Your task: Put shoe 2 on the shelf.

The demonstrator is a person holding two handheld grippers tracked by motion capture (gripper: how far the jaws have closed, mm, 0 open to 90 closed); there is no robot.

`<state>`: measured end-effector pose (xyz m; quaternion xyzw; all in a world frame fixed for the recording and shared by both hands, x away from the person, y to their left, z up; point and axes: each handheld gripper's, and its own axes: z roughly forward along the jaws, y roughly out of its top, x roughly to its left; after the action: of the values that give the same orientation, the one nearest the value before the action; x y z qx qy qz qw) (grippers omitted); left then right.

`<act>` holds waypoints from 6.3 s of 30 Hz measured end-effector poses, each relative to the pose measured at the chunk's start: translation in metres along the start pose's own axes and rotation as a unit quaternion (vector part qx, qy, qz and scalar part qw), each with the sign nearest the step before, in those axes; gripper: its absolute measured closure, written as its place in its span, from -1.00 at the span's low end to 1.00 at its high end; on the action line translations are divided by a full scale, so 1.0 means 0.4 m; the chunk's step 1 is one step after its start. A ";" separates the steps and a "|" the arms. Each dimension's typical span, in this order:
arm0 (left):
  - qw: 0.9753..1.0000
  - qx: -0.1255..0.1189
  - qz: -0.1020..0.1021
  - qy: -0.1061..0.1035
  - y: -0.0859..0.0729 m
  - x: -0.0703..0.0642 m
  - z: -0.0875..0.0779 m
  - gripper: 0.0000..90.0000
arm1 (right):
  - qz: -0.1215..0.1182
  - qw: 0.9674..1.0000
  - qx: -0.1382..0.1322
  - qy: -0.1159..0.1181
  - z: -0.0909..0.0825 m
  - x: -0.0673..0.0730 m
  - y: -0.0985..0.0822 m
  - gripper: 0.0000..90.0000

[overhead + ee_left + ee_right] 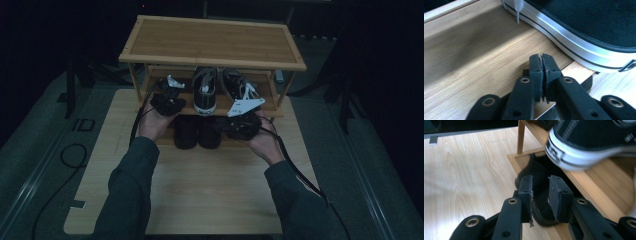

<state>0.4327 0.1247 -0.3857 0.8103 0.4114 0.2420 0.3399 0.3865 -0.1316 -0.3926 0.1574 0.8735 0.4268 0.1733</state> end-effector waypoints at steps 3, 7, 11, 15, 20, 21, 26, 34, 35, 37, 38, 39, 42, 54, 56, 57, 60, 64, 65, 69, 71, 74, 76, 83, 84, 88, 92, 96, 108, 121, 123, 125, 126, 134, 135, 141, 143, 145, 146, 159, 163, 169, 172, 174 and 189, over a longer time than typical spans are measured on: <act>1.000 0.002 0.000 0.003 0.000 0.004 0.000 0.83 | 0.009 1.000 -0.001 0.005 -0.016 -0.010 -0.023 0.60; 1.000 0.001 -0.001 0.004 0.000 0.004 0.000 0.80 | 0.009 1.000 0.010 0.006 -0.029 -0.015 -0.045 0.58; 1.000 0.002 0.003 0.004 0.001 0.005 0.001 0.78 | 0.005 1.000 0.011 0.013 -0.050 -0.018 -0.059 0.59; 1.000 0.003 0.000 0.002 0.002 0.010 0.001 0.74 | -0.001 1.000 0.012 0.010 -0.063 -0.016 -0.065 0.62; 1.000 0.005 0.002 -0.002 0.003 0.012 0.001 0.75 | -0.010 1.000 0.014 0.009 -0.085 -0.017 -0.071 0.66; 1.000 0.005 0.002 -0.004 0.003 0.011 0.001 0.76 | -0.011 1.000 0.013 0.009 -0.089 -0.019 -0.073 0.67; 1.000 0.004 0.008 -0.004 0.003 0.004 0.003 0.87 | -0.009 1.000 0.009 0.011 -0.110 -0.026 -0.084 0.72; 1.000 0.000 0.007 -0.010 0.001 0.003 0.004 1.00 | -0.012 1.000 0.008 0.003 -0.140 -0.038 -0.102 0.97; 1.000 -0.001 0.006 -0.011 0.000 0.003 0.003 1.00 | -0.013 1.000 0.009 0.001 -0.144 -0.039 -0.105 0.98; 1.000 -0.003 0.004 -0.012 -0.002 0.004 0.004 1.00 | -0.013 1.000 0.009 -0.003 -0.154 -0.044 -0.110 0.99; 1.000 -0.005 0.003 -0.013 -0.002 0.005 0.004 1.00 | -0.013 1.000 0.009 -0.004 -0.158 -0.046 -0.113 0.99; 1.000 -0.006 -0.001 -0.015 -0.003 0.005 0.004 1.00 | -0.011 1.000 0.009 -0.005 -0.163 -0.048 -0.116 1.00; 1.000 -0.006 -0.003 -0.016 -0.002 0.006 0.004 1.00 | -0.008 1.000 0.009 -0.008 -0.178 -0.055 -0.128 1.00; 1.000 -0.009 -0.006 -0.016 -0.005 0.006 0.004 1.00 | 0.023 0.999 0.012 -0.030 -0.189 -0.104 -0.162 1.00; 1.000 -0.008 -0.005 -0.015 -0.005 0.005 0.005 1.00 | 0.026 0.999 0.007 -0.027 -0.189 -0.106 -0.164 1.00; 1.000 -0.008 -0.005 -0.014 -0.005 0.005 0.005 1.00 | 0.026 0.999 0.007 -0.027 -0.189 -0.106 -0.164 1.00; 1.000 -0.006 -0.003 -0.012 -0.004 0.003 0.005 1.00 | 0.030 0.999 0.003 -0.025 -0.187 -0.108 -0.164 1.00; 1.000 -0.003 0.003 -0.005 -0.003 -0.001 0.004 1.00 | 0.028 0.999 0.001 -0.029 -0.172 -0.104 -0.160 1.00; 1.000 -0.003 0.003 -0.006 -0.003 -0.001 0.004 1.00 | 0.027 0.999 -0.001 -0.029 -0.168 -0.104 -0.159 1.00; 1.000 -0.005 0.004 -0.009 -0.004 0.001 0.004 1.00 | 0.028 0.999 -0.004 -0.029 -0.162 -0.105 -0.157 1.00; 1.000 -0.007 0.004 -0.007 -0.006 0.000 0.004 1.00 | 0.027 0.999 -0.005 -0.032 -0.159 -0.105 -0.154 1.00; 1.000 -0.009 0.004 -0.008 -0.007 0.000 0.004 1.00 | 0.031 0.999 -0.018 -0.038 -0.153 -0.105 -0.147 1.00; 1.000 -0.009 0.005 -0.009 -0.007 0.000 0.004 1.00 | 0.031 0.999 -0.018 -0.038 -0.153 -0.105 -0.147 1.00; 1.000 -0.014 0.001 -0.014 -0.010 0.003 0.004 1.00 | 0.032 0.998 -0.026 -0.051 -0.132 -0.102 -0.124 1.00; 1.000 -0.013 0.002 -0.013 -0.009 0.002 0.004 1.00 | 0.031 0.998 -0.028 -0.050 -0.130 -0.100 -0.121 1.00; 1.000 -0.013 0.003 -0.011 -0.009 0.002 0.004 1.00 | 0.028 0.998 -0.030 -0.048 -0.124 -0.095 -0.111 1.00; 1.000 -0.012 0.005 -0.011 -0.008 0.002 0.004 1.00 | 0.021 0.999 -0.027 -0.041 -0.106 -0.086 -0.100 1.00; 1.000 -0.011 0.006 -0.012 -0.007 0.002 0.004 1.00 | 0.016 0.999 -0.026 -0.036 -0.090 -0.078 -0.092 1.00; 1.000 -0.011 0.009 -0.010 -0.009 0.002 0.004 1.00 | 0.023 0.998 -0.026 -0.051 -0.058 -0.076 -0.089 1.00; 1.000 -0.010 0.010 -0.009 -0.008 0.000 0.004 1.00 | 0.010 0.998 -0.011 -0.053 -0.032 -0.069 -0.069 1.00; 1.000 -0.010 0.010 -0.009 -0.008 0.000 0.004 1.00 | 0.008 0.998 -0.012 -0.054 -0.025 -0.066 -0.064 1.00; 1.000 -0.011 0.010 -0.009 -0.009 0.001 0.004 1.00 | 0.005 0.998 -0.011 -0.055 -0.017 -0.063 -0.059 1.00; 1.000 -0.011 0.010 -0.009 -0.009 0.001 0.004 1.00 | 0.005 0.998 -0.012 -0.055 -0.015 -0.062 -0.057 1.00; 1.000 -0.007 0.011 -0.004 -0.005 -0.003 0.004 1.00 | 0.003 0.998 -0.012 -0.061 -0.013 -0.060 -0.058 1.00; 1.000 -0.006 0.015 -0.001 -0.004 -0.005 0.004 1.00 | 0.006 0.998 -0.015 -0.060 -0.013 -0.060 -0.060 1.00; 1.000 -0.008 0.012 -0.004 -0.005 -0.003 0.003 1.00 | 0.011 0.999 -0.015 -0.044 -0.016 -0.057 -0.085 1.00; 1.000 -0.008 0.013 -0.002 -0.005 -0.004 0.003 1.00 | 0.010 0.999 -0.013 -0.040 -0.017 -0.054 -0.093 0.98; 1.000 -0.008 0.015 0.000 -0.005 -0.005 0.003 1.00 | 0.011 0.999 -0.012 -0.037 -0.018 -0.052 -0.100 0.97; 1.000 -0.008 0.016 0.000 -0.005 -0.005 0.003 1.00 | 0.010 0.999 -0.011 -0.034 -0.018 -0.049 -0.101 0.95; 1.000 -0.010 0.014 0.007 -0.004 -0.008 0.005 1.00 | 0.004 1.000 0.002 -0.022 -0.021 -0.030 -0.120 0.91; 1.000 -0.012 0.016 0.009 -0.001 -0.013 0.008 1.00 | 0.006 1.000 0.009 -0.021 -0.019 -0.027 -0.130 0.89; 1.000 -0.017 0.015 0.013 0.002 -0.015 0.006 1.00 | 0.007 1.000 0.018 -0.022 -0.019 -0.025 -0.144 0.87; 1.000 -0.016 0.017 0.014 0.002 -0.014 0.002 1.00 | 0.008 0.999 0.021 -0.023 -0.019 -0.026 -0.151 0.85; 1.000 -0.019 0.016 0.015 0.001 -0.009 -0.004 1.00 | 0.011 0.999 0.026 -0.025 -0.018 -0.027 -0.164 0.83; 0.999 -0.025 0.027 0.015 -0.001 -0.003 -0.033 0.98 | 0.016 0.999 0.035 -0.021 -0.015 -0.025 -0.188 0.80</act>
<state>0.4230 0.1286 -0.3777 0.8090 0.3880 0.2735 0.3467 0.3831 -0.1839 -0.4475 0.1862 0.8815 0.3951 0.1793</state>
